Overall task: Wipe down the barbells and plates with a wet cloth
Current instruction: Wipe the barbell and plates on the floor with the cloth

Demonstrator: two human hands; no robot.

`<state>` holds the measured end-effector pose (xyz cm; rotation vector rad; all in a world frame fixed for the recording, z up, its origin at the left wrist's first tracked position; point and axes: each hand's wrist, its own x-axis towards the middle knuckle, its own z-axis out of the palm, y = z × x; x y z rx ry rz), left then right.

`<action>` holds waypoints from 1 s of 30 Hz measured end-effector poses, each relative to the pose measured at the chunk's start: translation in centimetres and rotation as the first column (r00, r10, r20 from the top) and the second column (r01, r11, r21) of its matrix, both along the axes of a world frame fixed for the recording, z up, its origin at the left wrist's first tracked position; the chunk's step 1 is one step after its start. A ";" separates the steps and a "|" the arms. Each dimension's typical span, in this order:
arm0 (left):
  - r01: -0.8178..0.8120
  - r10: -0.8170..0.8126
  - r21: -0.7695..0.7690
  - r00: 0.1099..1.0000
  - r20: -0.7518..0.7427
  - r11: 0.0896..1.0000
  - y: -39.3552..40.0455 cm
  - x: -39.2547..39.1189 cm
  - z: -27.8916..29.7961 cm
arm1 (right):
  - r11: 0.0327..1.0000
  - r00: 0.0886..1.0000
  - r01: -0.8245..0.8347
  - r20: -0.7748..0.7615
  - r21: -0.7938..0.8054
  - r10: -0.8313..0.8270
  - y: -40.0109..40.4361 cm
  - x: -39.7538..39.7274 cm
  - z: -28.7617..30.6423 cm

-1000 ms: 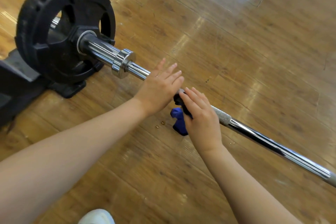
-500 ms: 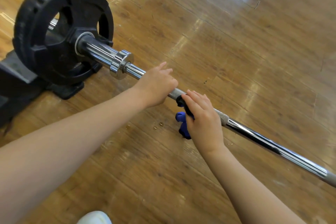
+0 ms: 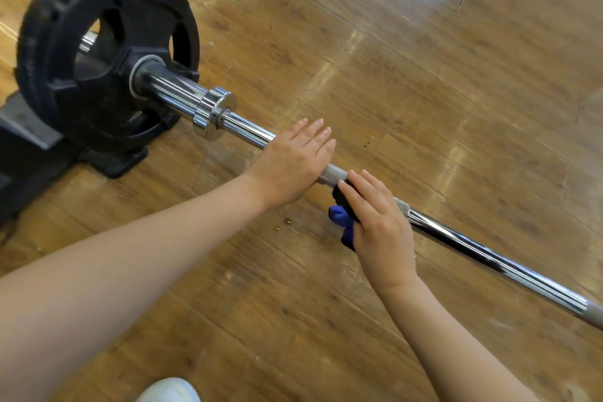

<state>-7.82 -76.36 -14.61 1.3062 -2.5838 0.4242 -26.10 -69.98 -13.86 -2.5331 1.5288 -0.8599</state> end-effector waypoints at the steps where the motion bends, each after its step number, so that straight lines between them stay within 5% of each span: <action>1: 0.003 -0.003 0.008 1.000 -0.021 1.000 0.0 -0.1 0.1 | 1.000 1.000 0.026 0.007 -0.013 -0.026 0.3 -0.4 0.1; 5: 0.016 -0.013 0.042 0.998 -0.061 0.999 0.0 -0.2 0.3 | 0.990 0.989 0.135 0.070 -0.038 -0.132 -0.1 1.1 0.7; 16: 0.014 -0.005 0.100 0.996 -0.091 0.995 0.3 -0.4 0.7 | 0.999 1.000 -0.005 -0.022 0.032 0.006 -1.8 1.8 0.7; 24: -0.012 0.013 0.155 1.000 -0.007 0.988 0.2 -0.4 1.0 | 0.997 0.998 0.067 0.010 -0.040 -0.067 -0.7 0.0 1.1; 30: -0.072 0.056 0.132 0.992 0.117 0.989 0.0 -1.6 1.7 | 0.999 0.999 -0.028 -0.033 -0.041 0.027 -0.7 -0.1 0.8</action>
